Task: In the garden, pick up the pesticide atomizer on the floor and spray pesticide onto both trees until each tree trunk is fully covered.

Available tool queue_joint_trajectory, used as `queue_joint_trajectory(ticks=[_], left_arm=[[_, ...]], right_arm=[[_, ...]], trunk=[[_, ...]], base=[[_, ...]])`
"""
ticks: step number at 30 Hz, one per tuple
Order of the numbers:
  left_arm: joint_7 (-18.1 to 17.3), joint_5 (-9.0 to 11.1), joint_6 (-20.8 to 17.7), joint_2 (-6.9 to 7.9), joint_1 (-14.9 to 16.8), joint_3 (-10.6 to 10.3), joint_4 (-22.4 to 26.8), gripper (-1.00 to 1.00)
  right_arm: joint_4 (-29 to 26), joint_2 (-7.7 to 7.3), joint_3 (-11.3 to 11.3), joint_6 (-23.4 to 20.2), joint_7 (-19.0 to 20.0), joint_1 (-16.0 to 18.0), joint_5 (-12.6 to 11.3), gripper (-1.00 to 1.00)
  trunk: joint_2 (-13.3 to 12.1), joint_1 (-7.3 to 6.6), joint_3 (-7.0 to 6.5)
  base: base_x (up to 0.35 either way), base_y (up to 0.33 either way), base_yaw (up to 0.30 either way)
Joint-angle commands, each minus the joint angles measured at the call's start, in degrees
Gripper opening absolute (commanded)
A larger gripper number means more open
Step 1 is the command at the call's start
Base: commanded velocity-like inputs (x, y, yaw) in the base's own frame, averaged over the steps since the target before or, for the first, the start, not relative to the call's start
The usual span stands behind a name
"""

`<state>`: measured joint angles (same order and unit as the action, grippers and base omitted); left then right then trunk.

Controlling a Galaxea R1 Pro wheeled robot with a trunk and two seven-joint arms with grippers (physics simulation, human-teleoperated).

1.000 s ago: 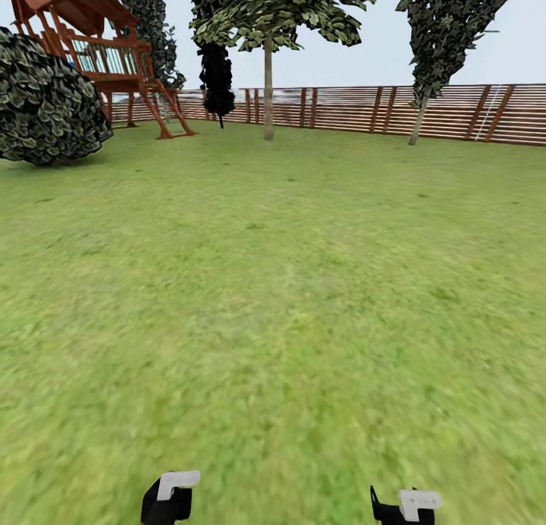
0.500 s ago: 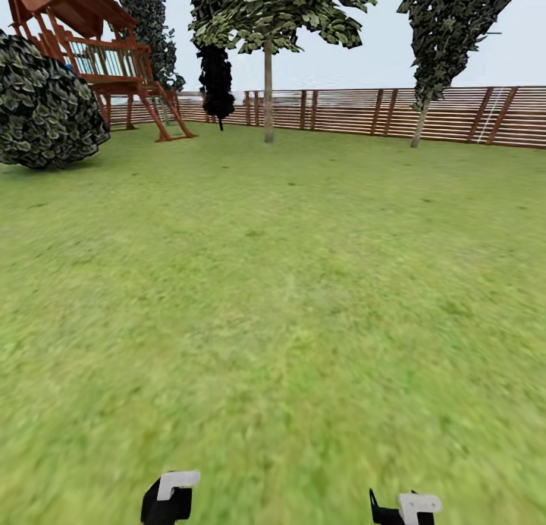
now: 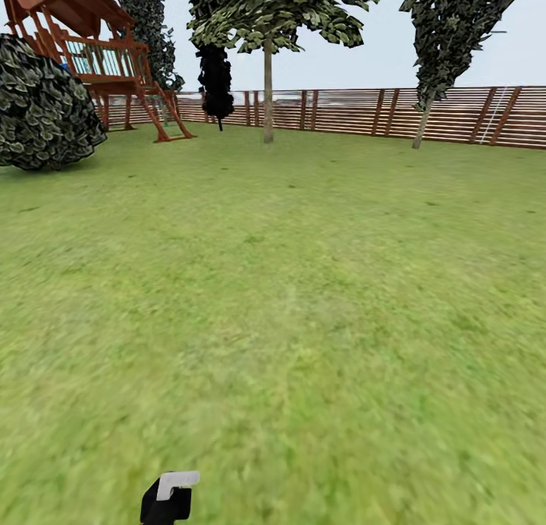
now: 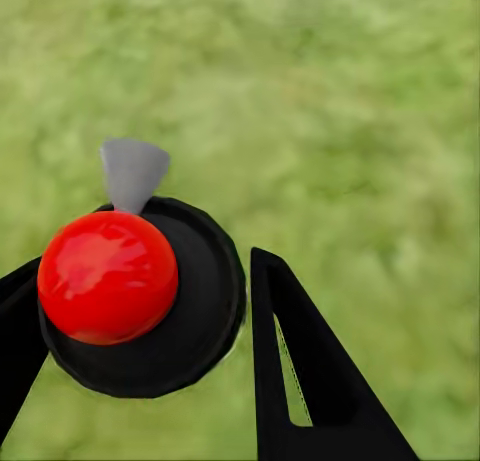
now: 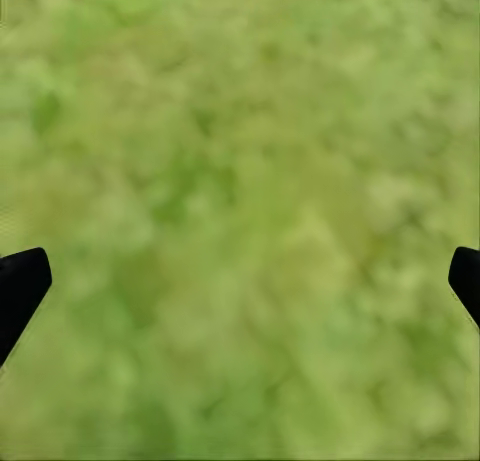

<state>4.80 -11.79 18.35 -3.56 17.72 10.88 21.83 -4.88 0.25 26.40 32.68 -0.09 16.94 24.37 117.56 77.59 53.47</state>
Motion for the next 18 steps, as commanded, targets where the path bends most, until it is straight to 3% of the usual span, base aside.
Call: queue_joint_trajectory(ticks=[1,8,18], left_arm=[[0.21,-0.61,0.20,-0.05,0.04,0.28,-0.04,-1.00],[0.21,-0.60,0.20,-0.05,0.04,0.28,-0.04,-1.00],[0.21,-0.65,0.20,-0.05,0.04,0.28,-0.04,-1.00]], right_arm=[[-0.02,0.06,0.50,0.37,-0.01,0.02,0.46,1.00],[0.04,-0.03,0.58,11.74,-0.07,-1.25,0.50,1.00],[1.53,-0.16,0.59,12.41,0.11,-1.47,0.63,1.00]], trunk=[[0.02,0.03,0.05],[0.02,0.03,0.05],[0.02,0.03,0.05]], base=[[0.342,0.000,0.000],[0.342,0.000,0.000],[0.342,0.000,0.000]])
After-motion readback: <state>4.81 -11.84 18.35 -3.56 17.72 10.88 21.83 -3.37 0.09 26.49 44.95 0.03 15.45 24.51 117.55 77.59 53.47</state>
